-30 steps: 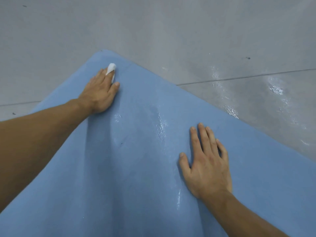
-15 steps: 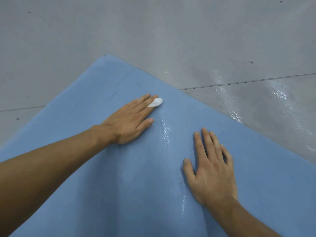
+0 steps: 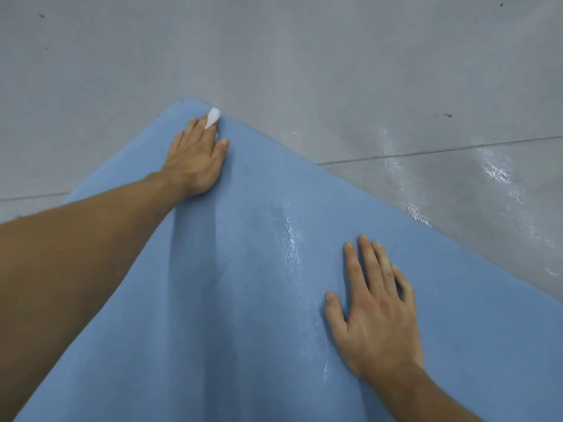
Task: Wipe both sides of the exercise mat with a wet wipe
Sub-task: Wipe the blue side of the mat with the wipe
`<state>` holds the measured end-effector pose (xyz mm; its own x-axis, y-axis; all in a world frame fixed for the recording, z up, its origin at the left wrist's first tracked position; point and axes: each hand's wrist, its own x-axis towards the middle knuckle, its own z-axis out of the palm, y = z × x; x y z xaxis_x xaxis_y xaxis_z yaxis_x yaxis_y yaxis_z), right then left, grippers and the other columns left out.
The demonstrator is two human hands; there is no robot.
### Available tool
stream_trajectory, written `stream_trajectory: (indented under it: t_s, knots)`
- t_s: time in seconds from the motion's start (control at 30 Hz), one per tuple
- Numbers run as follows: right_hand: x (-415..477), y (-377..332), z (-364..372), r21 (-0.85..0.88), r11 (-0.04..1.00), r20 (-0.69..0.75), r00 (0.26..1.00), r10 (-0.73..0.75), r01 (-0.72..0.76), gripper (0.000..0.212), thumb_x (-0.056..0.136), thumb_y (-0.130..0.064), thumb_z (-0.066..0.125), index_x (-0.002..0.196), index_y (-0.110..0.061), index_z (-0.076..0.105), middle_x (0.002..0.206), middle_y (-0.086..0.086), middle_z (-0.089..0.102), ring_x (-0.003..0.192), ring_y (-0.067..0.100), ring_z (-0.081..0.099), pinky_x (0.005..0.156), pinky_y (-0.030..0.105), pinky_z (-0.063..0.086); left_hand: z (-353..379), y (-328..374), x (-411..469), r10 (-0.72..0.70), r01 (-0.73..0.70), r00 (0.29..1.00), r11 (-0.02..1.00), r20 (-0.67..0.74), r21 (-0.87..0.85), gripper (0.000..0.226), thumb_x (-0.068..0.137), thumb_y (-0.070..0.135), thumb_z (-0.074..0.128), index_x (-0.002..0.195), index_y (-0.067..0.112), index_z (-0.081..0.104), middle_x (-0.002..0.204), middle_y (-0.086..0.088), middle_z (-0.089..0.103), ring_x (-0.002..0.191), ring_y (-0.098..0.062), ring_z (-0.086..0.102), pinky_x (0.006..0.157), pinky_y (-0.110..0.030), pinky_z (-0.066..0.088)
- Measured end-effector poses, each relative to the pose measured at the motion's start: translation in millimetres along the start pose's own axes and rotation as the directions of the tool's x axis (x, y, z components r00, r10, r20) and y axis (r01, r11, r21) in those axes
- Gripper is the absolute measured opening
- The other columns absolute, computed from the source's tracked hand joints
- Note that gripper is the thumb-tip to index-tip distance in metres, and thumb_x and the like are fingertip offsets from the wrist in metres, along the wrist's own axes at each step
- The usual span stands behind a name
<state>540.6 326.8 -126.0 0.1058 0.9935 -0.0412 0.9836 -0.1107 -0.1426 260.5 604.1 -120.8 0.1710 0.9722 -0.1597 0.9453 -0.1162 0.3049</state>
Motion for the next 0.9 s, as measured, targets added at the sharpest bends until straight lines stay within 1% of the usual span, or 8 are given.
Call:
stream_trajectory:
  t_s: [0.13, 0.27, 0.4, 0.47, 0.57, 0.67, 0.8, 0.9]
  knots:
    - [0.1, 1.2, 0.3, -0.011, 1.000, -0.001, 1.000, -0.007, 0.007, 0.077, 0.096, -0.053, 0.035, 0.164, -0.018, 0.029, 0.173, 0.001, 0.017, 0.161, 0.017, 0.010, 0.125, 0.043, 0.018, 6.7, 36.6, -2.3, 0.189, -0.190, 0.981, 0.981, 0.039, 0.034, 0.072, 0.104, 0.054, 0.017, 0.166, 0.019, 0.008, 0.173, 0.000, 0.007, 0.160, -0.023, 0.003, 0.129, -0.037, 0.002]
    - [-0.2, 1.1, 0.3, -0.010, 1.000, -0.012, 1.000, -0.003, 0.002, 0.077, 0.094, -0.053, 0.036, 0.163, -0.018, 0.031, 0.173, 0.001, 0.020, 0.160, 0.018, 0.014, 0.124, 0.043, 0.019, 23.1, 84.0, -22.6, 0.361, -0.368, 0.928, 0.927, 0.095, 0.074, 0.066, 0.109, 0.050, 0.020, 0.166, 0.021, 0.005, 0.174, 0.004, 0.004, 0.159, -0.016, -0.003, 0.128, -0.034, 0.000]
    - [-0.1, -0.8, 0.3, -0.011, 1.000, -0.025, 1.000, 0.003, -0.003, 0.078, 0.093, -0.052, 0.037, 0.163, -0.018, 0.033, 0.172, 0.001, 0.021, 0.159, 0.019, 0.018, 0.123, 0.043, 0.021, 26.0, 79.1, -34.4, 0.438, -0.448, 0.891, 0.891, 0.120, 0.069, 0.063, 0.110, 0.048, 0.020, 0.166, 0.025, 0.003, 0.173, 0.010, 0.001, 0.159, -0.010, -0.004, 0.128, -0.030, -0.001]
    - [0.2, -0.9, 0.9, -0.017, 1.000, -0.026, 1.000, 0.000, 0.000, 0.078, 0.093, -0.052, 0.037, 0.163, -0.018, 0.033, 0.172, 0.001, 0.021, 0.159, 0.019, 0.019, 0.123, 0.043, 0.020, 18.9, 58.6, -34.2, 0.420, -0.427, 0.901, 0.903, 0.113, 0.054, 0.064, 0.108, 0.051, 0.017, 0.166, 0.028, 0.003, 0.173, 0.010, 0.004, 0.159, -0.012, -0.001, 0.129, -0.032, 0.000]
    - [0.1, -0.2, 1.3, -0.018, 1.000, -0.026, 1.000, -0.007, 0.006, 0.078, 0.094, -0.053, 0.036, 0.163, -0.018, 0.031, 0.172, 0.001, 0.021, 0.159, 0.019, 0.018, 0.124, 0.043, 0.020, 7.6, 23.0, -29.3, 0.318, -0.322, 0.945, 0.946, 0.074, 0.040, 0.071, 0.101, 0.056, 0.012, 0.166, 0.027, 0.008, 0.173, 0.004, 0.010, 0.160, -0.017, 0.005, 0.129, -0.034, 0.002]
    - [-0.4, -0.6, 1.6, -0.015, 1.000, -0.020, 1.000, -0.004, 0.003, 0.077, 0.095, -0.053, 0.035, 0.164, -0.018, 0.030, 0.173, 0.001, 0.020, 0.160, 0.018, 0.016, 0.124, 0.043, 0.019, -2.7, -15.1, -18.0, 0.174, -0.174, 0.985, 0.984, 0.008, 0.039, 0.064, 0.109, 0.047, 0.022, 0.165, 0.018, 0.016, 0.172, -0.006, 0.016, 0.159, -0.025, 0.010, 0.128, -0.038, 0.007]
    - [0.8, 0.0, 2.1, -0.025, 1.000, -0.012, 1.000, -0.007, 0.007, 0.077, 0.095, -0.053, 0.036, 0.164, -0.018, 0.030, 0.173, 0.002, 0.020, 0.160, 0.017, 0.014, 0.124, 0.043, 0.019, -9.1, -40.1, 1.8, 0.006, -0.005, 1.000, 0.998, -0.022, 0.061, 0.061, 0.111, 0.042, 0.026, 0.163, 0.011, 0.020, 0.169, -0.015, 0.020, 0.157, -0.031, 0.014, 0.127, -0.045, 0.012]
    - [0.4, 1.1, 1.8, -0.024, 1.000, -0.006, 1.000, -0.007, 0.007, 0.077, 0.095, -0.053, 0.035, 0.164, -0.018, 0.030, 0.173, 0.002, 0.019, 0.160, 0.017, 0.013, 0.125, 0.043, 0.018, -4.5, -23.7, 1.5, 0.022, -0.021, 0.999, 1.000, -0.037, 0.021, 0.069, 0.107, 0.051, 0.024, 0.163, 0.010, 0.020, 0.168, -0.015, 0.022, 0.155, -0.032, 0.018, 0.127, -0.047, 0.015]
